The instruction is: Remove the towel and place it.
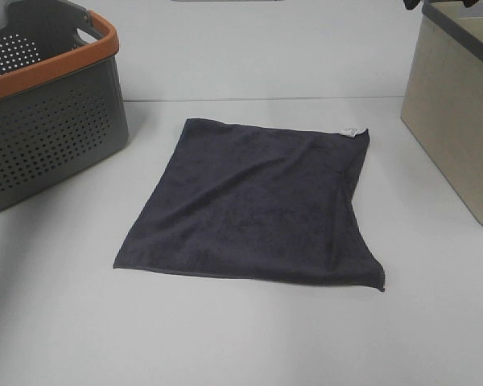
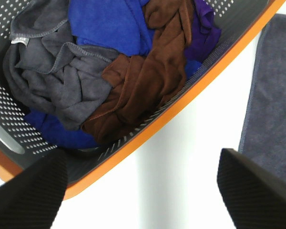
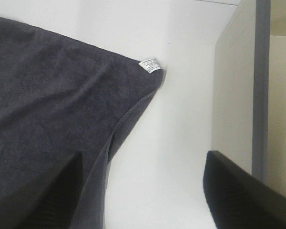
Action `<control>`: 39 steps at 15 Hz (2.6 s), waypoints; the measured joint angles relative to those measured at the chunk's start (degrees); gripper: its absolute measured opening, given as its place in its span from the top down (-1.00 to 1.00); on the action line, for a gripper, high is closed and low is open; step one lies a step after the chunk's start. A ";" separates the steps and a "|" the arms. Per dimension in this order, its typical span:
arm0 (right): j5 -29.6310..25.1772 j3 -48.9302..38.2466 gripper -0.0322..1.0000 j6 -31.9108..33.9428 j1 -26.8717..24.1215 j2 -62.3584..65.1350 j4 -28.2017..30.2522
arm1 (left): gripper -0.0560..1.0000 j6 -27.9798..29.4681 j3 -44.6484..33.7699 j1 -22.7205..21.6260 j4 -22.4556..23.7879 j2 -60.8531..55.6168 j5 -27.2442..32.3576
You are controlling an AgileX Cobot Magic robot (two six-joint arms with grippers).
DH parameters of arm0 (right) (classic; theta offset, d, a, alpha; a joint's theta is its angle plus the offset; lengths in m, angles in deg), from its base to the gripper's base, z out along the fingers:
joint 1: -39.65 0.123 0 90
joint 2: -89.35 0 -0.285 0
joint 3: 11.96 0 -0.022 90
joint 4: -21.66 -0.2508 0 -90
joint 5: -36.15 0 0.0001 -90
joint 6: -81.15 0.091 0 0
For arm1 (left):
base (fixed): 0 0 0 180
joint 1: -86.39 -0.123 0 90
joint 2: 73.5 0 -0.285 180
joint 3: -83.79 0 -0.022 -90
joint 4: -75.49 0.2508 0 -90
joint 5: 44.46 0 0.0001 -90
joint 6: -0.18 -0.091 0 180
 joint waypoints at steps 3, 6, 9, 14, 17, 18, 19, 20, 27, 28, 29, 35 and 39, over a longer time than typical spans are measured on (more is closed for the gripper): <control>-0.11 -9.05 -0.42 -1.03 0.00 7.56 -0.06 | -0.62 1.20 -3.84 -1.03 1.15 -4.76 0.00; 0.06 -26.99 -0.42 -3.55 0.00 22.35 0.34 | -0.62 2.23 -17.76 -1.03 1.95 -18.85 -0.06; 4.30 -39.71 -0.42 -3.55 0.00 32.03 0.34 | -0.62 2.23 -29.56 -1.03 1.95 -28.53 -1.89; 10.71 -60.39 -0.42 -3.32 0.00 48.82 -0.34 | -0.62 2.29 -47.90 -1.03 2.01 -48.93 -4.47; 11.40 -70.19 -0.42 -3.09 0.00 59.01 -0.52 | -0.62 2.29 -56.49 -1.03 2.01 -61.65 -4.47; 11.40 -72.02 -0.42 -3.04 0.00 61.59 -0.57 | -0.62 2.29 -58.50 -1.03 2.01 -64.57 -4.47; 11.34 -73.57 -0.42 -3.04 0.00 64.57 -0.92 | -0.62 2.29 -60.39 -1.03 2.01 -67.27 -4.47; 11.29 -74.94 -0.42 -2.98 0.00 67.04 -0.92 | -0.62 2.46 -62.17 -1.03 1.89 -69.90 -4.58; 9.40 -80.96 -0.42 -2.98 0.00 79.13 -2.12 | -0.62 2.86 -64.40 -1.03 1.03 -83.25 -7.73; 9.40 -80.96 -0.42 -3.04 0.00 80.56 -2.12 | -0.62 2.98 -64.74 -1.03 0.86 -85.26 -8.37; 9.40 -80.96 -0.42 -3.09 0.00 81.70 -2.12 | -0.62 3.09 -64.80 -1.03 0.86 -87.38 -9.11; 9.40 -81.13 -0.42 -6.42 0.00 92.13 -4.53 | -0.59 3.09 -64.97 -1.03 0.92 -91.67 -9.34; 9.34 -81.13 -0.42 -8.08 0.00 101.41 -5.56 | -0.56 3.09 -64.97 -1.03 0.92 -91.67 -9.34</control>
